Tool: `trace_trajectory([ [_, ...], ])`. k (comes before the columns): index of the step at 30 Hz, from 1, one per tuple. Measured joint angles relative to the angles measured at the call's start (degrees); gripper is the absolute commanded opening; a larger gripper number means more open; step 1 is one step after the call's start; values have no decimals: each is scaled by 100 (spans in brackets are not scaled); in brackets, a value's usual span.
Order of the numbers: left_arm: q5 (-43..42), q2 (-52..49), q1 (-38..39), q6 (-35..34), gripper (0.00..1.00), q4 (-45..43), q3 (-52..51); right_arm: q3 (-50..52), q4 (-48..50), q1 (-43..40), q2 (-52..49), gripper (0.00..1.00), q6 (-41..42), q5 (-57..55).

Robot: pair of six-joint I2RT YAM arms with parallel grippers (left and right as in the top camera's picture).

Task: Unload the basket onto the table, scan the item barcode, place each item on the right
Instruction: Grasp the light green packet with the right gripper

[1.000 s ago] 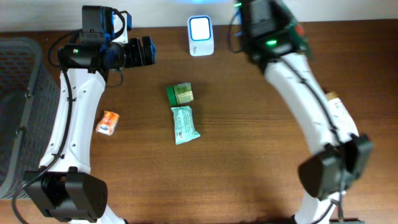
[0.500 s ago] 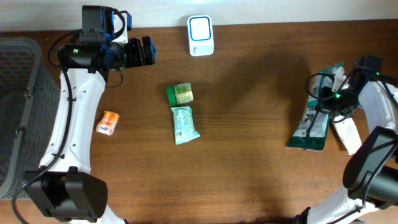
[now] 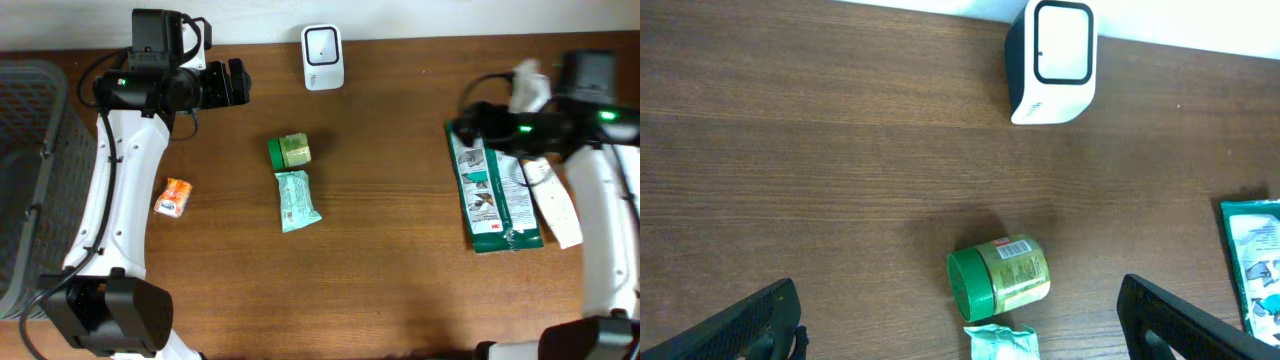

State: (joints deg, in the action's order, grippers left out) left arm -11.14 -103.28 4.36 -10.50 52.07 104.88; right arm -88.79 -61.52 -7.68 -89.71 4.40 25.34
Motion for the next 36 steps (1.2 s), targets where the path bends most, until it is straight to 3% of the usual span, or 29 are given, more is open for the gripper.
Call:
trace_trajectory([
  [1,2,0,0,0,99,-2,-2,2,289,433,-79,82,4,63],
  [2,0,0,2,2,99,4,0,2,505,1003,-221,73,9,140],
  [6,2,0,0,0,99,17,-2,-11,1871,2907,-1292,18,358,216],
  [8,2,0,0,2,99,33,0,-11,2483,3528,-1934,4,643,225],
  [12,-2,0,2,2,99,48,0,-15,3807,4417,-3045,4,1416,72],
  [14,0,0,0,0,99,44,0,-15,3995,4516,-3250,4,1585,-146],
  [20,0,0,0,2,99,44,0,-15,3613,4533,-3497,4,1956,-1440],
  [26,0,0,0,2,99,48,0,-170,2310,3829,-3482,6,2225,-1506],
  [27,2,0,-7,2,99,44,0,-238,2194,3716,-3451,16,2194,-1475],
  [29,0,0,-31,2,99,42,-2,-549,1373,3329,-3154,47,1969,-1187],
  [30,2,0,-31,2,99,42,0,-669,1043,3084,-2964,51,1836,-903],
  [33,0,0,-26,2,99,44,0,-654,586,2494,-2789,52,1318,321],
  [36,-92,0,-28,-4,100,50,0,103,1436,2627,-2857,52,1244,1239],
])
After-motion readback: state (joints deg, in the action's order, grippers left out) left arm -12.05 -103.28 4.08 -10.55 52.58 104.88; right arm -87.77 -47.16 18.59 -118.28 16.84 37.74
